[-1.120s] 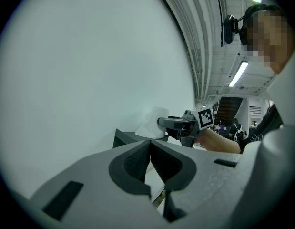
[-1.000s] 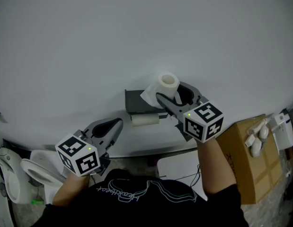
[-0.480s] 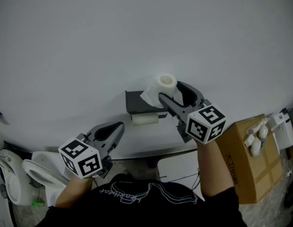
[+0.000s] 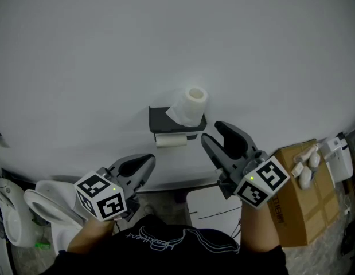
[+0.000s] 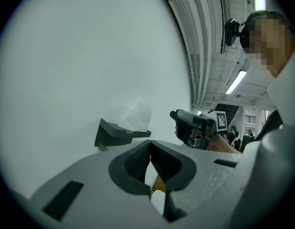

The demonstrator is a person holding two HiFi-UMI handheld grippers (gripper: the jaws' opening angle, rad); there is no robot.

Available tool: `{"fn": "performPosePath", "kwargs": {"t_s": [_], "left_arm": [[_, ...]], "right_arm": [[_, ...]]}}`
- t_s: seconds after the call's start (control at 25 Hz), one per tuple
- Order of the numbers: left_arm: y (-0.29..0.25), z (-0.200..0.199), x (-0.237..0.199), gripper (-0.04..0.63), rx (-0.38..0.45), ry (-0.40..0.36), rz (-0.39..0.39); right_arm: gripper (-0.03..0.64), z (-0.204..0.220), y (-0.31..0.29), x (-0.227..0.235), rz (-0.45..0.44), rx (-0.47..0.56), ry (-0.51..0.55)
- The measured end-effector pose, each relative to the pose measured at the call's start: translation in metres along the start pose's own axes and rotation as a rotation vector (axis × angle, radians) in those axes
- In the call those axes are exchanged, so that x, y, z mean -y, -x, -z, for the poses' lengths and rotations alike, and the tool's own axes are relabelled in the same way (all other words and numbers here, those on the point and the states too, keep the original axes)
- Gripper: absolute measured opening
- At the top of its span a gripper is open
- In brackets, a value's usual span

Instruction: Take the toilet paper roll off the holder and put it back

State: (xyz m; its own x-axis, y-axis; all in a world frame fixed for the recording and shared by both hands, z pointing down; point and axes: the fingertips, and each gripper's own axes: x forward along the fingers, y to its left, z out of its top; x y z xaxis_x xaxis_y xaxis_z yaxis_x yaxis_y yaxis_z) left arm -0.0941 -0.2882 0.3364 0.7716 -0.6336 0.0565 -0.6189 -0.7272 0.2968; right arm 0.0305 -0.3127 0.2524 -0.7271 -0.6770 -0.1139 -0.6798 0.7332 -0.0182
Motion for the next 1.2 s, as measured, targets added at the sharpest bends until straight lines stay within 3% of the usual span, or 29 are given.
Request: {"fn": "performPosePath", "kwargs": {"t_s": [0.28, 0.44, 0.92, 1.2], "left_arm": [[0.005, -0.008, 0.025, 0.006, 0.03, -0.009, 0.027], [0.006, -0.008, 0.036, 0.006, 0.037, -0.013, 0.039], [-0.002, 0.025, 0.047, 0.006, -0.006, 0.032, 0.044], [-0.007, 0.03, 0.057, 0.006, -0.025, 0.012, 0.044]], "right_arm": [[0.075, 0.022, 0.03, -0.013, 0.013, -0.019, -0.058], [0.007, 0.045, 0.04, -0.028, -0.035, -0.067, -0.125], [0.005, 0.112, 0.059, -0.044, -0.084, -0.205, -0.209], [0.005, 0.107, 0.066, -0.047, -0.107, -0.178, -0.223]]}}
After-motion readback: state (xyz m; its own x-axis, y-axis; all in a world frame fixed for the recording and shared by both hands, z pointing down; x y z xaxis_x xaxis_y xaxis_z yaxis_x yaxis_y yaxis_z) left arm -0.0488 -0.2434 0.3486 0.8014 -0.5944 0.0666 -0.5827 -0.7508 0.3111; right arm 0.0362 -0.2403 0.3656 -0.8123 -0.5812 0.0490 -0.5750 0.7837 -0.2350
